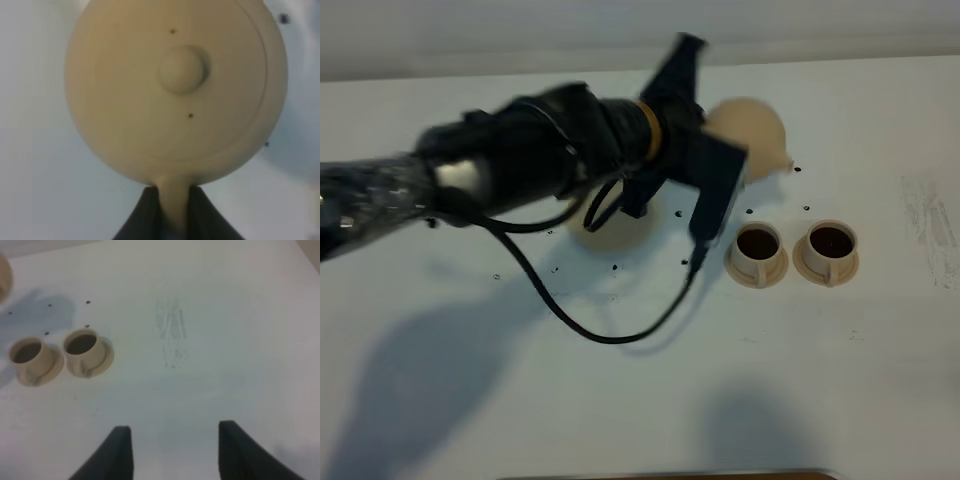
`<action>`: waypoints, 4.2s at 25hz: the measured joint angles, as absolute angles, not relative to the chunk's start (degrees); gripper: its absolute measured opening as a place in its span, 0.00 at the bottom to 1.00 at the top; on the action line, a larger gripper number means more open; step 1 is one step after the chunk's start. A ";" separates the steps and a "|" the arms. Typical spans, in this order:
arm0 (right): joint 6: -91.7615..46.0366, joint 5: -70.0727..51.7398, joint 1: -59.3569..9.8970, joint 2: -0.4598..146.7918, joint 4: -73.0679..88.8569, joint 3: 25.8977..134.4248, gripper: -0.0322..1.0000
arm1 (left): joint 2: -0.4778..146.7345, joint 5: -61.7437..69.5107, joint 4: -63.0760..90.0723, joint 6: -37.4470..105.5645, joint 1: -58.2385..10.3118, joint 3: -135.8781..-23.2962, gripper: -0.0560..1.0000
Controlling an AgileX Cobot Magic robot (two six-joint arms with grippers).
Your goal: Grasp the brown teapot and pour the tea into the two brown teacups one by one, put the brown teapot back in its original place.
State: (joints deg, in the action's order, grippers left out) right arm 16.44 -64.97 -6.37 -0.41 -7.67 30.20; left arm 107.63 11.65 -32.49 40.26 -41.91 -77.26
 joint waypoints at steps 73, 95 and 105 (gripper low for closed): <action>16.44 -64.97 -6.37 -0.41 -7.67 30.20 0.43 | 98.69 33.60 -5.13 -3.72 -29.01 -64.73 0.13; 16.49 -64.97 -6.37 -0.41 -7.67 30.20 0.43 | 110.03 24.94 0.00 -0.83 -27.52 -68.19 0.13; 16.49 -64.97 -6.37 -0.41 -7.67 30.20 0.43 | 112.50 25.24 0.36 -0.83 -26.97 -69.27 0.13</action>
State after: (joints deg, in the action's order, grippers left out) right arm 16.49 -64.97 -6.37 -0.41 -7.67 30.20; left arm 112.50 25.24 0.36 -0.83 -26.97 -69.27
